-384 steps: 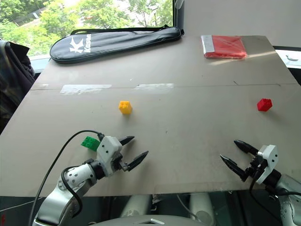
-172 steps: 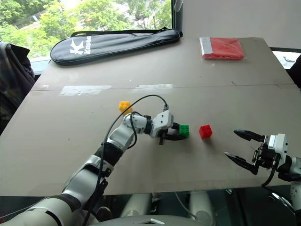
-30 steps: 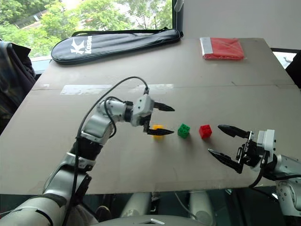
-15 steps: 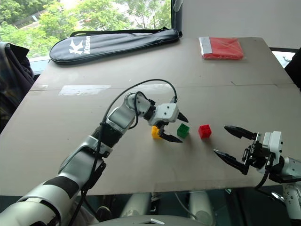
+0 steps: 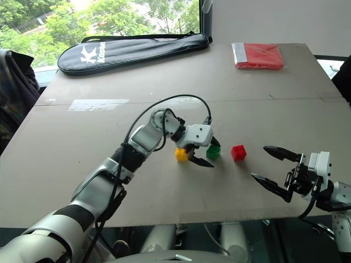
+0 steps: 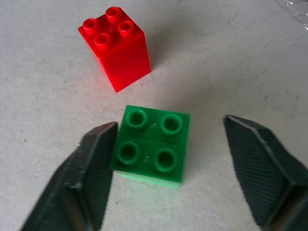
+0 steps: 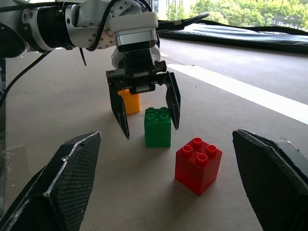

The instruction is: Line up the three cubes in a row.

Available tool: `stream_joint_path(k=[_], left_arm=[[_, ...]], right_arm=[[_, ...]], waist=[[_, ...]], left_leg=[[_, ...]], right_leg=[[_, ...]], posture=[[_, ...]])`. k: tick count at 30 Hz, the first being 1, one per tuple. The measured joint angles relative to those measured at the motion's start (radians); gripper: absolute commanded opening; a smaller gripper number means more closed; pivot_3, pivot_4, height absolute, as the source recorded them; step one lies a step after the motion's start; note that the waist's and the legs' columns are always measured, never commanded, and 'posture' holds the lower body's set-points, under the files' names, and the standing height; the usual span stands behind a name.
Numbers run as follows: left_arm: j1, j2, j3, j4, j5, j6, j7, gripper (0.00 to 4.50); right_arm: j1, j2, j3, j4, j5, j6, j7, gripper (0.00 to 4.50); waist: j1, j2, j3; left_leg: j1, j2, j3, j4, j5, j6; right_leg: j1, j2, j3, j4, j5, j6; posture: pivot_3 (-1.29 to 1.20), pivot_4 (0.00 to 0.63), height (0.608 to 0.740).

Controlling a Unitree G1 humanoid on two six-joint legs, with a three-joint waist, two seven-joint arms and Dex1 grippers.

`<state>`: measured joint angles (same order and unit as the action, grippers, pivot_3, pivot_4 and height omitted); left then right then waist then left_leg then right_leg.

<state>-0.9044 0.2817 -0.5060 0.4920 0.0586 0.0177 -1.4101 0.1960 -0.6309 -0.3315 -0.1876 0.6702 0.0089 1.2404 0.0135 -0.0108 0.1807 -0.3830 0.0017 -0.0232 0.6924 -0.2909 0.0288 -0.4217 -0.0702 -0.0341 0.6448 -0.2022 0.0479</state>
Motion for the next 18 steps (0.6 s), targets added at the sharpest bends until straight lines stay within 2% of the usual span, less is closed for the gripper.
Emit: stream_joint_path(k=[2,12,16,18], left_arm=[[-0.001,0.000,-0.003,0.000,0.002,0.002,0.001,1.23],[-0.023,0.008,-0.012,-0.013,0.042,0.021,0.024,1.28],[-0.023,0.023,-0.015,-0.061,0.064,0.086,0.039,1.28],[-0.016,0.030,-0.014,-0.113,0.077,0.172,0.059,1.28]], right_arm=[[-0.002,0.000,0.000,0.002,-0.001,-0.002,0.000,4.50],[-0.009,0.003,0.001,0.009,-0.003,-0.016,-0.002,4.50],[-0.013,0.007,0.002,0.011,-0.008,-0.022,-0.002,4.50],[-0.016,0.008,0.002,0.016,-0.014,-0.028,-0.001,4.50]], waist=[[0.000,0.000,0.000],[0.000,0.000,0.000],[-0.001,0.000,0.000],[0.000,0.000,0.000]], left_leg=[[0.000,0.000,0.000,0.000,0.000,0.000],[0.000,0.000,0.000,0.000,0.000,0.000],[0.000,0.000,0.000,0.000,0.000,0.000],[0.000,0.000,0.000,0.000,0.000,0.000]], right_leg=[[0.000,0.000,0.000,0.000,0.000,0.000],[0.000,0.000,0.000,0.000,0.000,0.000],[0.000,0.000,0.000,0.000,0.000,0.000],[0.000,0.000,0.000,0.000,0.000,0.000]], posture=[[0.00,0.150,0.694],[0.00,0.150,0.694],[0.00,0.150,0.694],[0.00,0.150,0.694]])
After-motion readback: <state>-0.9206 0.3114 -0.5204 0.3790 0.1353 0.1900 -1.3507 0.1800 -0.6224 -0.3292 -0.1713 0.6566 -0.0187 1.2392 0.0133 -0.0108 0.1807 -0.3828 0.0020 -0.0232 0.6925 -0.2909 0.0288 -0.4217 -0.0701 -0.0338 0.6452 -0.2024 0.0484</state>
